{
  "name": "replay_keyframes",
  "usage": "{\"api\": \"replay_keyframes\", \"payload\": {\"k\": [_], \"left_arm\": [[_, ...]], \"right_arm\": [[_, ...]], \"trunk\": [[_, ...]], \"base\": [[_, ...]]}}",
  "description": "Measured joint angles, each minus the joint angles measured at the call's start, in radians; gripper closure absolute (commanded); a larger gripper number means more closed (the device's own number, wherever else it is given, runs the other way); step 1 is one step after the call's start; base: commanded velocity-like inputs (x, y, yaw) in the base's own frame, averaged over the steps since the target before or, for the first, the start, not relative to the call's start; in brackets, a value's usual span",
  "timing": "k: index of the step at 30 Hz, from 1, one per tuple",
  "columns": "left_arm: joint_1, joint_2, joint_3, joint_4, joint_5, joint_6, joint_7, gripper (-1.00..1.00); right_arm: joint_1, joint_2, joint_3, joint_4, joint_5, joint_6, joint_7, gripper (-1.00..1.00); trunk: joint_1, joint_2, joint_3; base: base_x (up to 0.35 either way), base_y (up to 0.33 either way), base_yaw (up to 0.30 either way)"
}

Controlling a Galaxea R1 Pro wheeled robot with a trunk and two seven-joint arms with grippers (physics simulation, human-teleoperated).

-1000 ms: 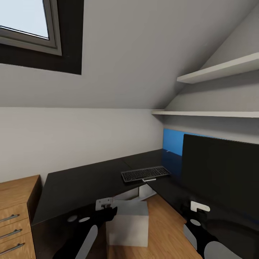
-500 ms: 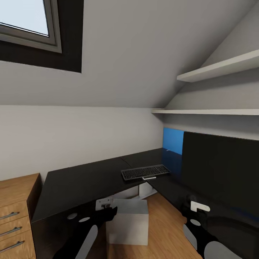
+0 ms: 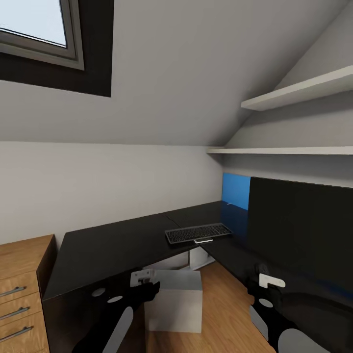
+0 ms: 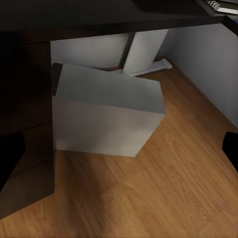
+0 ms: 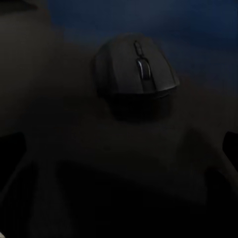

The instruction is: In the bedroom, organize the workspace by keeping the computer under the desk, ensuring the monitor is on the desk, placing the keyboard on the desk next to the monitor, placing the mouse on the desk next to the keyboard, moving the folder from the swivel chair onto the desk next to the mouse, stacking the notebook on top of the folder with the pen on top of the notebook, and positioning the swivel chair next to the desk.

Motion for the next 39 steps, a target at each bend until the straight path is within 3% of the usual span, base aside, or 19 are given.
{"api": "replay_keyframes", "payload": {"k": [39], "left_arm": [[0.0,0.001,0.0,0.0,0.0,0.0,0.0,-1.0]], "right_arm": [[0.0,0.0,-0.004,0.0,-0.003,-0.001,-0.001,-1.0]], "trunk": [[0.0,0.0,0.0]], "base": [[0.0,0.0,-0.007]]}}
